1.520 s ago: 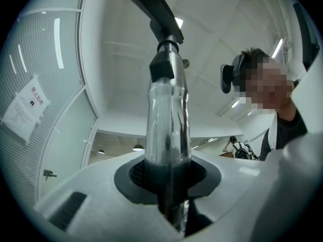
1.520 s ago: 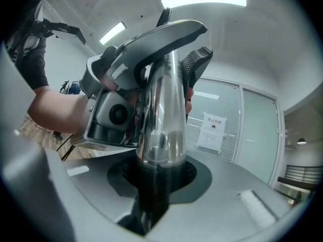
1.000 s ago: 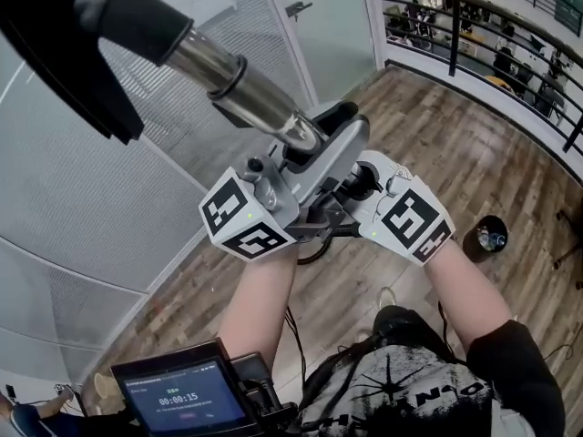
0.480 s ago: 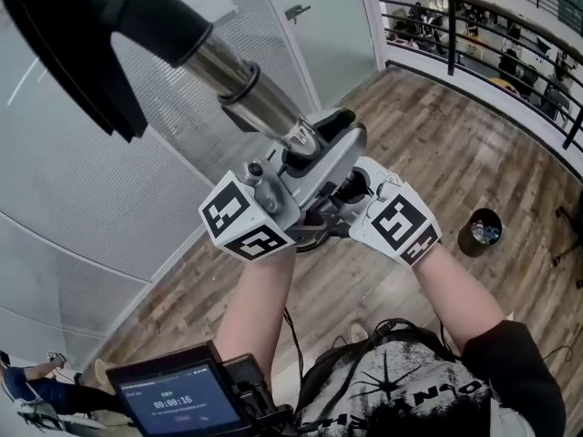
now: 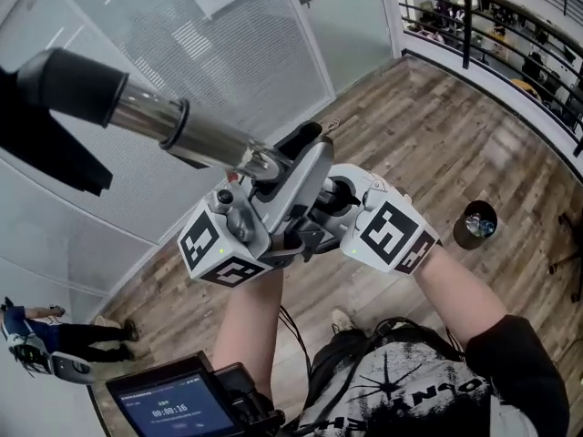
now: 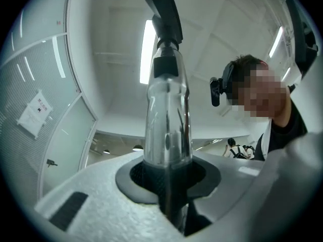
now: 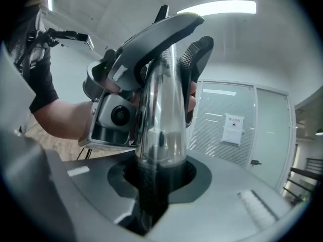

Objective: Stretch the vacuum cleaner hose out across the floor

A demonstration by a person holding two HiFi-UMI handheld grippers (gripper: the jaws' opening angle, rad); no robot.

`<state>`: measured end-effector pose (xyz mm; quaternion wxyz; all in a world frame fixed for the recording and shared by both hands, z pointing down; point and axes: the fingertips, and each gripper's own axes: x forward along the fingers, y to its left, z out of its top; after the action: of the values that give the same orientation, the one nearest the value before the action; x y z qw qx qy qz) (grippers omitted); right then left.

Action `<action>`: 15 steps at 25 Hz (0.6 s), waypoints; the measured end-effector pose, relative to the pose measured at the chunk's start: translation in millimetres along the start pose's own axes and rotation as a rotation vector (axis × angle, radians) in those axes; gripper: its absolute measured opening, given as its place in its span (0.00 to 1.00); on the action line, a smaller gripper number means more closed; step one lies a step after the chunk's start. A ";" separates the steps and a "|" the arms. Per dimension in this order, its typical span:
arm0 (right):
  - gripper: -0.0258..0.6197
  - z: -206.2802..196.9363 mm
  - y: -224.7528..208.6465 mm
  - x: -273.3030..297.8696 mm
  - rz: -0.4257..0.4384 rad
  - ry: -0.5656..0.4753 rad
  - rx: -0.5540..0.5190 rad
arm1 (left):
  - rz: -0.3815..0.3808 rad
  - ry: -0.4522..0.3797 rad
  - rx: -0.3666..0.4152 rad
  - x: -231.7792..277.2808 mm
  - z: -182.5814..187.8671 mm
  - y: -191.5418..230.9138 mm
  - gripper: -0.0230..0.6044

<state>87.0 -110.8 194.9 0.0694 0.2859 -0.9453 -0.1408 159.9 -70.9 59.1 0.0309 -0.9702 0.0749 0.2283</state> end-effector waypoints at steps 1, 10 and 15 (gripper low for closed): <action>0.18 1.4 17.7 -5.2 0.023 0.000 0.012 | 0.021 0.004 -0.009 -7.1 0.3 -12.4 0.19; 0.18 36.2 107.9 2.6 0.166 -0.043 -0.012 | 0.138 0.002 0.067 -63.9 36.6 -69.8 0.19; 0.18 38.0 186.5 26.0 0.216 -0.020 -0.018 | 0.173 -0.022 0.064 -135.1 50.3 -105.7 0.19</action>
<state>-39.7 31.8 217.2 0.0773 0.1801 -0.9700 -0.1437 35.2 55.9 77.4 0.0428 -0.9561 0.1655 0.2381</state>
